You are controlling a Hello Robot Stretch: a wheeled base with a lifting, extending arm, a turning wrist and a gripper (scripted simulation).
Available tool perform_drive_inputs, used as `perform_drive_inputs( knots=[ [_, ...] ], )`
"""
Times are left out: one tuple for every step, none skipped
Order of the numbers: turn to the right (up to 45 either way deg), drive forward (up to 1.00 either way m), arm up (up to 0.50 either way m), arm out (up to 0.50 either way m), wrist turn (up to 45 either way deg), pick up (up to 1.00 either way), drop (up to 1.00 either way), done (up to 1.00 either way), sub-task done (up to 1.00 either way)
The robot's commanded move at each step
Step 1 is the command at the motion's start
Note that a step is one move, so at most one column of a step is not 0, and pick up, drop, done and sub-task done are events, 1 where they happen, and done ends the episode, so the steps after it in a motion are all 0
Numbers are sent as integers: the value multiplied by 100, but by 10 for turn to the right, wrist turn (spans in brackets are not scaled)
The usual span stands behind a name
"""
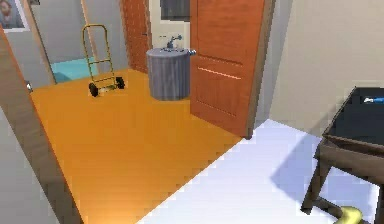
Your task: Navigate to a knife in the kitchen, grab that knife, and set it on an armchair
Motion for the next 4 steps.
perform_drive_inputs(
  knots=[
    [-30, 0, 0, 0, 0, 0, 0, 0, 0],
    [0, 100, 0, 0, 0, 0, 0, 0, 0],
    [-300, 0, 0, 0, 0, 0, 0, 0, 0],
    [0, 85, 0, 0, 0, 0, 0, 0, 0]
  ],
)
